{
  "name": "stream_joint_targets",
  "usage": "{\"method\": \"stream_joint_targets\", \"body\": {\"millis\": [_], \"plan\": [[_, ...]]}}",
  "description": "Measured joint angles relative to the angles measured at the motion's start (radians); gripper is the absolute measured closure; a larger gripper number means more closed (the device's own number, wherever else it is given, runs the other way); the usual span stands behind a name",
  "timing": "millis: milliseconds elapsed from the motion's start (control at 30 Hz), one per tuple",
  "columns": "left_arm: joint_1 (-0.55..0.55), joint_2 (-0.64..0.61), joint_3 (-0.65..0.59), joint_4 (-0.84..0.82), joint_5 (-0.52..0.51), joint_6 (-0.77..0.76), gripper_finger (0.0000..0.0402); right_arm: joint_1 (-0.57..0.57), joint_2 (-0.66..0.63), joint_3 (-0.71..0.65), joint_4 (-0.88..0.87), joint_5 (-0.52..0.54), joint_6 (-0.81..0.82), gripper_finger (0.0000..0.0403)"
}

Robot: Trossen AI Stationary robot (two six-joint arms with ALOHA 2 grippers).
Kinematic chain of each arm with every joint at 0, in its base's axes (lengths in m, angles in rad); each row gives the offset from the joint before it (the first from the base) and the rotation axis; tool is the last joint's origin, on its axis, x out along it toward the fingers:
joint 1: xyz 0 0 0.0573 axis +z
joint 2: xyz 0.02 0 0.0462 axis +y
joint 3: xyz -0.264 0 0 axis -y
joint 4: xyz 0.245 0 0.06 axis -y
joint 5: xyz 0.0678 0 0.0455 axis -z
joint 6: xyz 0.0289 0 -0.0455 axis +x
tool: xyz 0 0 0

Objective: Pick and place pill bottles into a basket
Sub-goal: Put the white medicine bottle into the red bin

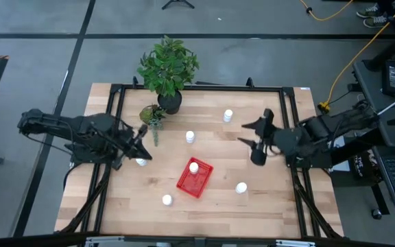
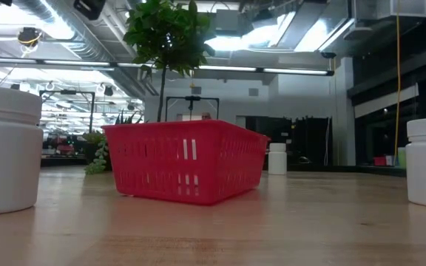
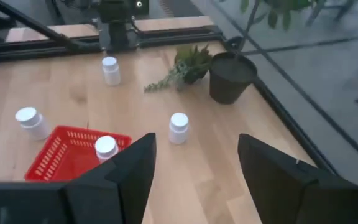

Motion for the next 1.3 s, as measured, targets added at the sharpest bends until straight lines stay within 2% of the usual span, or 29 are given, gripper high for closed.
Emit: {"method": "stream_joint_targets", "body": {"millis": [133, 300, 533, 633, 733, 900, 1233, 1300], "plan": [[-0.065, 0.099, 0.018, 0.004, -0.009, 0.03, 0.04, -0.106, 0.017, 0.015, -0.002, -0.126, -0.004, 0.0173], [-0.1, 0.15, 0.018, -0.086, -0.013, 0.036, 0.0396, -0.247, 0.051, 0.024, -0.024, -0.195, -0.052, 0.017], [-0.13, 0.141, 0.018, -0.145, -0.013, 0.033, 0.0398, -0.475, 0.153, 0.025, -0.019, -0.383, -0.079, 0.0111], [-0.134, 0.128, 0.018, -0.149, -0.016, 0.056, 0.04, -0.55, 0.213, 0.025, -0.016, -0.398, -0.135, 0.0083], [-0.134, 0.119, 0.018, -0.18, -0.05, 0.08, 0.0398, -0.612, 0.266, 0.025, -0.005, -0.371, -0.171, 0.0069], [-0.133, 0.12, 0.018, -0.234, -0.198, 0.066, 0.0394, -0.715, 0.344, 0.039, -0.031, -0.408, -0.187, 0.0066], [-0.134, 0.12, 0.018, -0.282, -0.271, 0.055, 0.0399, -0.814, 0.492, 0.162, -0.11, -0.48, -0.172, 0.0066], [-0.133, 0.118, 0.018, -0.331, -0.327, 0.055, 0.0399, -0.813, 0.516, 0.189, -0.12, -0.481, -0.183, 0.0066]]}}
